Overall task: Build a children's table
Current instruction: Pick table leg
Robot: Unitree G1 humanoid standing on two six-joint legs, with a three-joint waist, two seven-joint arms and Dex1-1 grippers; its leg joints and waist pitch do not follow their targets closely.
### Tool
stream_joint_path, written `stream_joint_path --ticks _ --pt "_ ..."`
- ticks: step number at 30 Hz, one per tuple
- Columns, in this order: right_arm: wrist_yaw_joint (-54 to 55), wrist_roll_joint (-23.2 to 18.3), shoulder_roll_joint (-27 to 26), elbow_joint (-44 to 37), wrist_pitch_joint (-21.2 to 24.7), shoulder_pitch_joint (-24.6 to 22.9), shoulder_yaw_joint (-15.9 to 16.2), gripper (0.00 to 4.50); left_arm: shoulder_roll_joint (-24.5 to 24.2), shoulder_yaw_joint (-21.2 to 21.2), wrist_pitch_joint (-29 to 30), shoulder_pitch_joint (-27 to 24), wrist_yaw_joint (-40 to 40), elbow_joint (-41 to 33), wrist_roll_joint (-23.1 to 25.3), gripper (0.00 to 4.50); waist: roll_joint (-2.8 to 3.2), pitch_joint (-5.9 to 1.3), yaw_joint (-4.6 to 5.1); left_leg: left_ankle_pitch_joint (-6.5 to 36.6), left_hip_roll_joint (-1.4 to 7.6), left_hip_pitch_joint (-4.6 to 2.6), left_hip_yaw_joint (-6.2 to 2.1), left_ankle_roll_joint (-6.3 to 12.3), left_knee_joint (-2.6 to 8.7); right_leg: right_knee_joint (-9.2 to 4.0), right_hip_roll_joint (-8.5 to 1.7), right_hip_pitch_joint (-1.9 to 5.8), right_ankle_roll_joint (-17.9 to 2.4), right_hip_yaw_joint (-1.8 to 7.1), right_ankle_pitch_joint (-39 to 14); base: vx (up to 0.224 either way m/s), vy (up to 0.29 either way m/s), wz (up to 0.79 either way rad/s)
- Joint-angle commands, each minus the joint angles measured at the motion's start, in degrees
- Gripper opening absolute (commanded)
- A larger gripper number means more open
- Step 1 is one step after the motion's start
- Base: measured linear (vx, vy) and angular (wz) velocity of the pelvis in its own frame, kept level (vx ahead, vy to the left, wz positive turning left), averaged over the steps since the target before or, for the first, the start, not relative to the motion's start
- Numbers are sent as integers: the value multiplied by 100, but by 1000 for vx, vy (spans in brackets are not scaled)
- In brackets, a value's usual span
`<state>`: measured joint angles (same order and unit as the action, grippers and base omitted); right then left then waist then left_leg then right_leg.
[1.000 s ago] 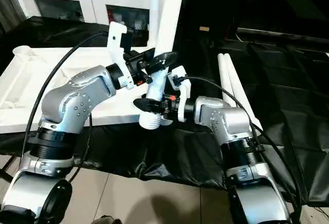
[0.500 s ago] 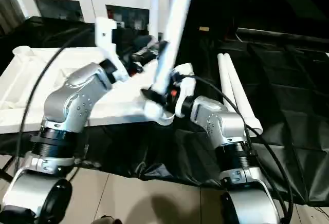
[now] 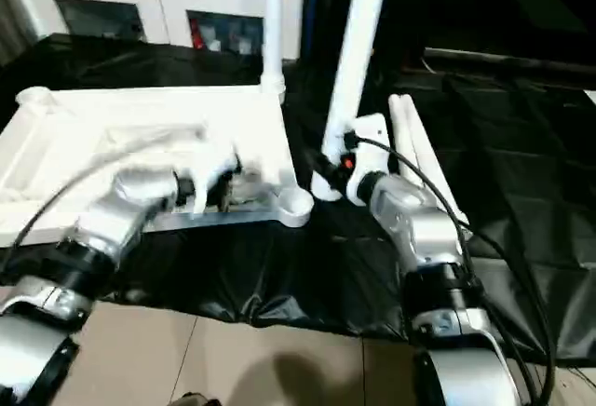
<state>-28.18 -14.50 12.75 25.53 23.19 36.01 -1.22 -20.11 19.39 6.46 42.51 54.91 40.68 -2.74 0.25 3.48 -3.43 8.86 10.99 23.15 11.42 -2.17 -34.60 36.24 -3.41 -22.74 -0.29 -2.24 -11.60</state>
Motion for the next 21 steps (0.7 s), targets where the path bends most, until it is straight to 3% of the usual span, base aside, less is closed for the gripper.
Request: stream_joint_path --ticks 1,5,11,21 --pt "-37 81 60 -68 -74 -23 24 192 -28 59 -200 170 121 241 167 268 76 -490 26 920 193 -216 -124 -104 345 -373 -405 286 -1303 225 -3 0 0 0" --pt "-119 52 116 -237 11 -110 79 192 -7 102 -645 423 -132 963 468 231 57 -502 41 902 188 -221 -120 -21 331 -368 -408 307 -1402 229 213 0 0 0" --pt "-183 76 110 -257 25 -169 80 192 -1 37 -816 542 14 1285 484 177 38 -499 27 830 204 -216 -116 112 323 -358 -426 303 -1529 226 232 0 0 0" --pt "-234 70 75 -237 28 -128 106 192 26 -39 -991 648 255 1762 556 93 38 -493 27 916 216 -223 -119 98 333 -363 -432 300 -1572 224 163 0 0 0"
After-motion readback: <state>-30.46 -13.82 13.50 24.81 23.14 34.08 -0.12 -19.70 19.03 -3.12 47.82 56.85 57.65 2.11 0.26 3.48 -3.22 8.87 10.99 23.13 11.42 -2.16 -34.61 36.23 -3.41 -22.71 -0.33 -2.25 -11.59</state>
